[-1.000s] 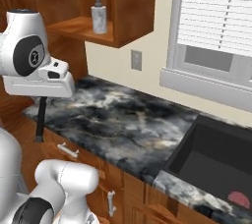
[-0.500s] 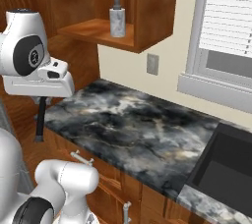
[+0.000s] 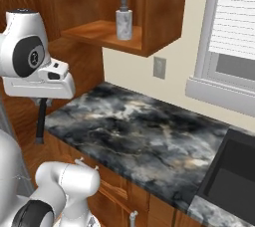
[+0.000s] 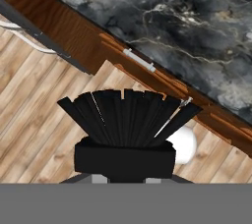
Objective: Pick up the dish brush and soap dispenser from the sink, and place them back in the cabinet, and close the cabinet door.
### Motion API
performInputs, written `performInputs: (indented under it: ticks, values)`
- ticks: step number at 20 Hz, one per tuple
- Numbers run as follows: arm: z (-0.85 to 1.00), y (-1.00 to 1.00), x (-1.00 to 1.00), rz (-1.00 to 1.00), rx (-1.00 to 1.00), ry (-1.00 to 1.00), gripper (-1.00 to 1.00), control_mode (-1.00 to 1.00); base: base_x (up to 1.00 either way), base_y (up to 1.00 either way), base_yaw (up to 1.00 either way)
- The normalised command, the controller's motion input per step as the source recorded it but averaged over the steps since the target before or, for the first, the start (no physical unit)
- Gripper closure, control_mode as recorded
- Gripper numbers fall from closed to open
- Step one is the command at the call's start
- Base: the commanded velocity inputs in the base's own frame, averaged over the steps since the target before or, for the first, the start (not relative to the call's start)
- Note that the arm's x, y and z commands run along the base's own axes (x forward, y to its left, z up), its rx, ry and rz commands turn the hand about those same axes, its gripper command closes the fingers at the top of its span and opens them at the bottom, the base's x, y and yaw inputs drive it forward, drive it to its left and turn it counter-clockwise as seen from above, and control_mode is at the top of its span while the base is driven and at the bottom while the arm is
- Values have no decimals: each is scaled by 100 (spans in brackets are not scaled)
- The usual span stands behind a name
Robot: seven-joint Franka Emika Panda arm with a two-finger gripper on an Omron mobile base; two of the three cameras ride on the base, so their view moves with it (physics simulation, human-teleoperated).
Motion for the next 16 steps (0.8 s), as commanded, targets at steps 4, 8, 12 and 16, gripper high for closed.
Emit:
performInputs:
  ticks: [4,8,12,16]
  values:
    - [0,0,0,0,0,0,100,100,45,7,0]
    - [0,0,0,0,0,0,100,100,44,11,0]
    - [0,0,0,0,0,0,100,100,4,3,0]
    - [0,0,0,0,0,0,100,-100,0,0,0]
